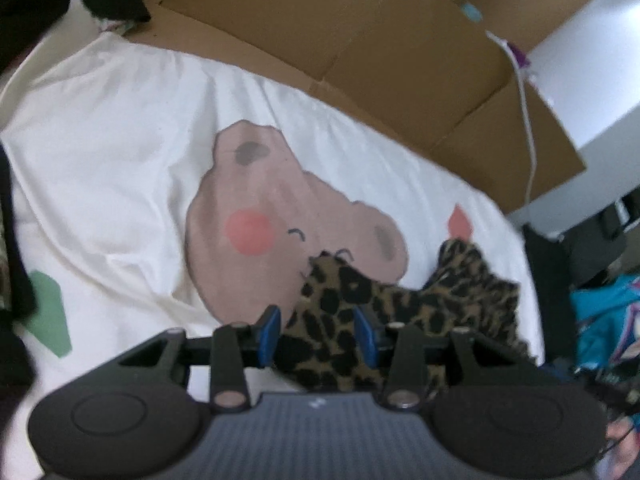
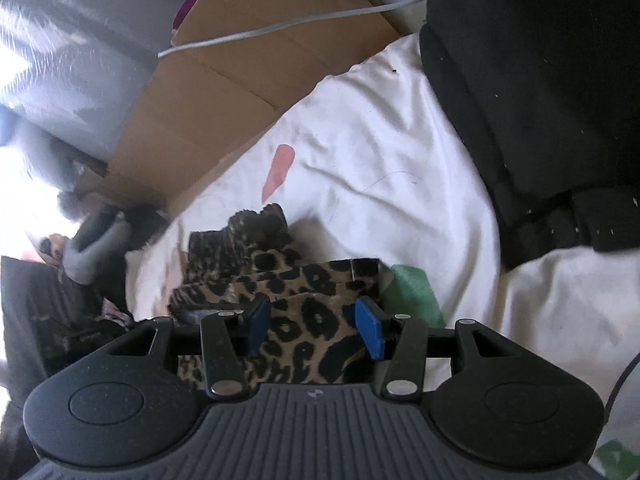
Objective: Fold clothes
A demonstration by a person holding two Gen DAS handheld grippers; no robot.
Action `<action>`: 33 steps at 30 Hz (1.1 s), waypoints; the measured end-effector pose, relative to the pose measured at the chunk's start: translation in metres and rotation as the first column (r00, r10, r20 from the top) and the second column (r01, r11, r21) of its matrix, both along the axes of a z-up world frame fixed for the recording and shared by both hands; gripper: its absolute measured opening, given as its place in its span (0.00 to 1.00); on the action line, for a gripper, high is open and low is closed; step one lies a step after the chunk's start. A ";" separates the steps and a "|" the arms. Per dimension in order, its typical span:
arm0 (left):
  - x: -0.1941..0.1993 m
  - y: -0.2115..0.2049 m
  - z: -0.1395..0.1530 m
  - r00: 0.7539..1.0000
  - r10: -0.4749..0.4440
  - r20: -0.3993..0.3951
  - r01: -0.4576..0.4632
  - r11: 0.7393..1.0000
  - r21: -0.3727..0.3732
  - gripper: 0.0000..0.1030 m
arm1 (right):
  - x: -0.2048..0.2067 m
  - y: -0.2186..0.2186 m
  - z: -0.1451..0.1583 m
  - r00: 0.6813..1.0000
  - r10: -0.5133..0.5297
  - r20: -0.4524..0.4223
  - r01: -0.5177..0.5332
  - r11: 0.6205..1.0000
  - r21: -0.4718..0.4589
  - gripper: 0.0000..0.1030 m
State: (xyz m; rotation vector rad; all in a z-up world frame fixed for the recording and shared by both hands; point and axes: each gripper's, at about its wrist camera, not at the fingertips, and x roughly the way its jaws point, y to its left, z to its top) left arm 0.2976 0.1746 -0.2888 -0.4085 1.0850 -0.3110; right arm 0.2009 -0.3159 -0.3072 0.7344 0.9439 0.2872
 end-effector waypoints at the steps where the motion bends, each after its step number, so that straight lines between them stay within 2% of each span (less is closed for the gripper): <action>1: 0.001 -0.002 -0.001 1.000 -0.005 0.003 0.005 1.000 0.017 0.41 | 0.002 0.002 0.000 1.000 0.013 0.001 -0.013 1.000 -0.012 0.50; 3: 0.004 -0.005 -0.003 1.000 -0.015 0.008 0.015 0.999 0.048 0.41 | 0.005 0.007 0.000 0.999 0.036 0.002 -0.036 0.998 -0.050 0.46; 7: 0.008 -0.010 -0.006 0.999 -0.029 0.014 0.028 0.997 0.076 0.41 | 0.006 0.009 0.001 0.999 0.035 -0.008 -0.036 0.990 -0.140 0.45; 11: 0.011 -0.013 -0.008 0.999 -0.039 0.022 0.037 0.996 0.086 0.41 | 0.005 0.008 -0.001 0.999 0.045 -0.009 -0.046 0.989 -0.140 0.45; 12: 0.012 -0.015 -0.009 0.999 -0.043 0.023 0.041 0.995 0.089 0.41 | 0.005 0.009 0.000 0.998 0.055 -0.001 -0.055 0.988 -0.142 0.34; 13: 0.013 -0.016 -0.010 0.999 -0.045 0.024 0.043 0.995 0.092 0.41 | 0.005 0.010 0.001 0.998 0.065 0.007 -0.064 0.987 -0.145 0.14; 14: 0.014 -0.016 -0.011 0.999 -0.046 0.023 0.044 0.995 0.094 0.41 | 0.005 0.012 0.003 0.997 0.073 0.015 -0.070 0.986 -0.152 0.04; 21: 0.020 -0.023 -0.015 0.998 -0.060 0.023 0.057 0.993 0.108 0.40 | 0.001 0.011 0.028 0.994 0.079 0.082 -0.064 0.983 -0.175 0.02; 23: 0.021 -0.027 -0.018 0.997 -0.080 0.020 0.077 0.990 0.116 0.30 | 0.002 0.009 0.032 0.994 0.064 0.091 -0.047 0.983 -0.179 0.02; 25: 0.023 -0.031 -0.022 0.994 -0.111 0.007 0.109 0.985 0.137 0.07 | 0.004 0.008 0.032 0.994 0.051 0.091 -0.033 0.982 -0.185 0.02; 27: 0.023 -0.030 -0.024 0.994 -0.111 0.004 0.109 0.982 0.155 0.02 | 0.006 0.007 0.031 0.995 0.046 0.087 -0.029 0.982 -0.189 0.02; 33: 0.019 -0.006 -0.020 1.000 -0.008 0.022 0.005 0.995 0.096 0.01 | 0.014 0.011 0.027 0.996 0.047 0.081 -0.031 0.980 -0.198 0.02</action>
